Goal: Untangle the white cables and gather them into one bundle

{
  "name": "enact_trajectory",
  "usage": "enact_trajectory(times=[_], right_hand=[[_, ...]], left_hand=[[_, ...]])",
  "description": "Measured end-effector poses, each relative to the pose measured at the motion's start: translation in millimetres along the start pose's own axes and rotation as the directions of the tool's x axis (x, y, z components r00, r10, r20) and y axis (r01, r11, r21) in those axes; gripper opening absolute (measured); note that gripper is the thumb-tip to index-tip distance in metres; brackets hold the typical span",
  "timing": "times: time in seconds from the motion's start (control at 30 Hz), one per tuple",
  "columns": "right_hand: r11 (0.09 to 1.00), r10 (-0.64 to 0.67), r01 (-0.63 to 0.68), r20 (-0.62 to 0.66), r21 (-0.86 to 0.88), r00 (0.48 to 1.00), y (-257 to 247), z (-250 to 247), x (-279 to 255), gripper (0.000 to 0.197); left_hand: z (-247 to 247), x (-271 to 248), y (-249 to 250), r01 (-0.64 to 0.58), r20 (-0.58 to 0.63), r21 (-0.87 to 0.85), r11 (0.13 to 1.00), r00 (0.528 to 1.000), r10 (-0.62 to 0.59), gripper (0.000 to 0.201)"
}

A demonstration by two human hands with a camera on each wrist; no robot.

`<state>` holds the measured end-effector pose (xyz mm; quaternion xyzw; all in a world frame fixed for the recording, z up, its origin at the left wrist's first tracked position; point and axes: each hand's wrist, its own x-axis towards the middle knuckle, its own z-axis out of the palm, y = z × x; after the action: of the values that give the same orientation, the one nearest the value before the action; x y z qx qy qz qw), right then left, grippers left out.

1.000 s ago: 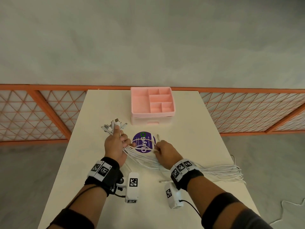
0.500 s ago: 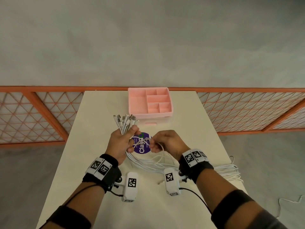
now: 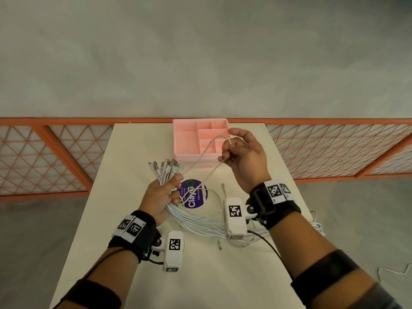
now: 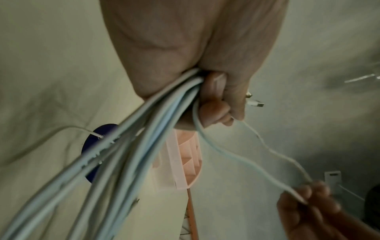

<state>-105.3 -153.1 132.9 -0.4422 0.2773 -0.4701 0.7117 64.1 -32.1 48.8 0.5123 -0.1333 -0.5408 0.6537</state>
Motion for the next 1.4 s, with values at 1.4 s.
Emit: enact_trajectory(times=[1.4], right_hand=[[0.998, 0.036, 0.028, -0.904, 0.053, 0.426, -43, -210, 14, 0.013]], left_hand=[[-11, 19, -12, 0.039, -0.231, 0.007, 0.999, 0.972, -0.036, 0.026]])
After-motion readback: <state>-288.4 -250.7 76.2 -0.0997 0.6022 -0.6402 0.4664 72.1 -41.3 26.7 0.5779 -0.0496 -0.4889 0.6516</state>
